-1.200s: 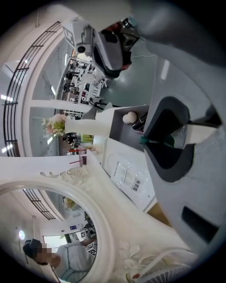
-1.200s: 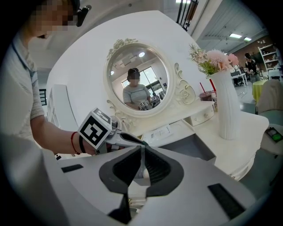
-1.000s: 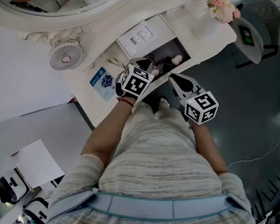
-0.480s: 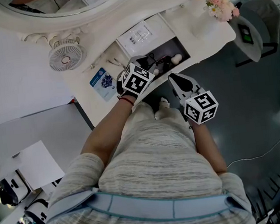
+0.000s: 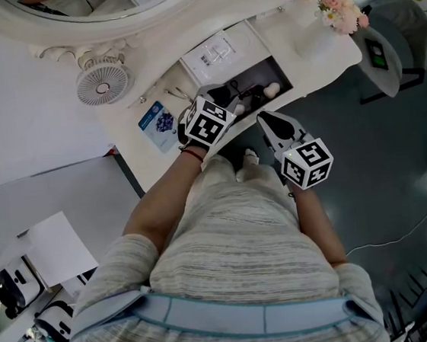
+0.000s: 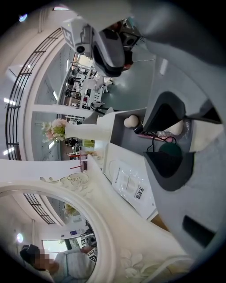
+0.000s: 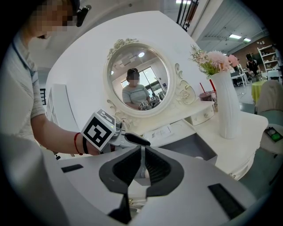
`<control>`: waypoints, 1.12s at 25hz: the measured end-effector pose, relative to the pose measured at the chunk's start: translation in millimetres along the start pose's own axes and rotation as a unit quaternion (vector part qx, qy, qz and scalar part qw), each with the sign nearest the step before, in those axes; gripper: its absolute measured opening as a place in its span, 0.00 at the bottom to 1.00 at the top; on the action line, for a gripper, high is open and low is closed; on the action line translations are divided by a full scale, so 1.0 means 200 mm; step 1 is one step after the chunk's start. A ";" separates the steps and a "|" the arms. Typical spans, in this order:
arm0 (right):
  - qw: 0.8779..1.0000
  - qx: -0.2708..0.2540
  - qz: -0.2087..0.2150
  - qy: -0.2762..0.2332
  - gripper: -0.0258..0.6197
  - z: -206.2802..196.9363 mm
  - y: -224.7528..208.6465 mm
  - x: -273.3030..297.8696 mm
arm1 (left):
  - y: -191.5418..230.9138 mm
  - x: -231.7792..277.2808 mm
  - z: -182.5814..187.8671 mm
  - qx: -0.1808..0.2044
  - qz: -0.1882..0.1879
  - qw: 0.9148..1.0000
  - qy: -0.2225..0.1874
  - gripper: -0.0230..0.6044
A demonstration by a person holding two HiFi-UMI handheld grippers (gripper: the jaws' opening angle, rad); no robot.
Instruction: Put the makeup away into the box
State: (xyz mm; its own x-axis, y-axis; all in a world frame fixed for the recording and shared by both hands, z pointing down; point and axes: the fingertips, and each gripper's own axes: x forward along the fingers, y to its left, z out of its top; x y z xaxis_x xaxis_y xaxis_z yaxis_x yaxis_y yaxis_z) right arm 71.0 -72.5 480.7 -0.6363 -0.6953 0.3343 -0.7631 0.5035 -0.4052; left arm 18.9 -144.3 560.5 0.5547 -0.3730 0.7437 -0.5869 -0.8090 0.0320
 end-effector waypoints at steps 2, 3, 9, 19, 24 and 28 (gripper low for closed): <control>1.000 -0.001 0.002 0.001 0.06 0.00 0.01 0.01 | 0.01 -0.02 0.00 -0.003 0.002 1.000 -0.003 0.27; 1.000 -0.001 0.003 0.002 0.06 0.00 0.02 0.01 | 0.01 -0.03 0.00 -0.005 0.002 1.000 -0.005 0.27; 1.000 -0.004 0.009 0.005 0.06 0.00 0.04 0.04 | 0.05 -0.12 -0.03 -0.005 0.006 1.000 -0.018 0.27; 1.000 -0.008 0.020 0.012 0.06 0.00 0.08 0.11 | 0.22 -0.28 -0.14 -0.017 0.030 0.999 -0.022 0.27; 0.999 -0.010 0.027 0.017 0.06 0.01 0.11 0.15 | 0.29 -0.30 -0.24 -0.043 0.049 0.998 -0.006 0.27; 0.999 -0.011 0.032 0.023 0.06 0.00 0.13 0.19 | 0.36 -0.30 -0.33 -0.063 0.071 0.995 0.013 0.27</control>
State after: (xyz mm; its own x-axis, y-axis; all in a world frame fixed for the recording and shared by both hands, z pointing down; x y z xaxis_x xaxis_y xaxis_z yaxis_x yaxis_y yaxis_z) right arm 26.5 -86.3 482.7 -0.6877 -0.6377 0.3470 -0.7229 0.5574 -0.4083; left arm -96.0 -151.0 562.3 0.4463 -0.4657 0.7642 -0.7282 -0.6853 0.0077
